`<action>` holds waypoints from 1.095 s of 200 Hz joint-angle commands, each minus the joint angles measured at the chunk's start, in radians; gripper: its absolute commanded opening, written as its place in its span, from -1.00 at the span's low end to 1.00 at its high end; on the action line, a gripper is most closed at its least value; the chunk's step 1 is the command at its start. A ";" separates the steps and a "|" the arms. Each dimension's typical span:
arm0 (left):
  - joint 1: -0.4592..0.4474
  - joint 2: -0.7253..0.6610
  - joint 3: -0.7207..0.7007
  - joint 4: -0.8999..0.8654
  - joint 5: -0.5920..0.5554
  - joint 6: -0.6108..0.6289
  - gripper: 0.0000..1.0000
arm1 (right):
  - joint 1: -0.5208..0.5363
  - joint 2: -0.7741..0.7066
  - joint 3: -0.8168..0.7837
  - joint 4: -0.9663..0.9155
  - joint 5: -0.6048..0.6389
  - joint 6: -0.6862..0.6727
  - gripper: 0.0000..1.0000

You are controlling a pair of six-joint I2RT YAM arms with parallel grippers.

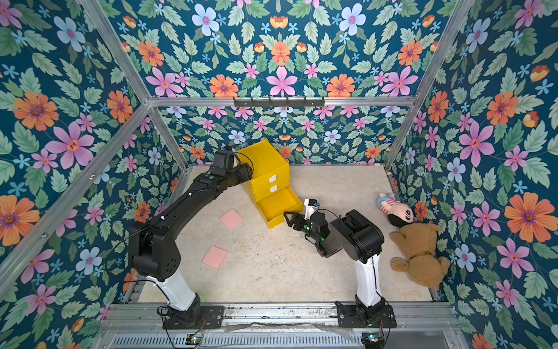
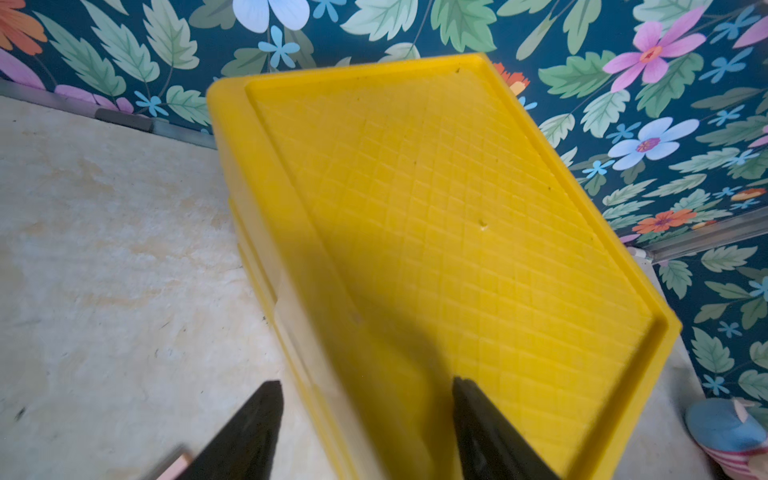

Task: Please put the sticky notes in the drawer by color
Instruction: Open the drawer in the storage box.

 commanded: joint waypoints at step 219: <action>0.165 0.214 -0.088 -0.493 0.172 0.943 0.99 | 0.005 -0.611 -0.305 -0.283 0.137 -0.212 0.84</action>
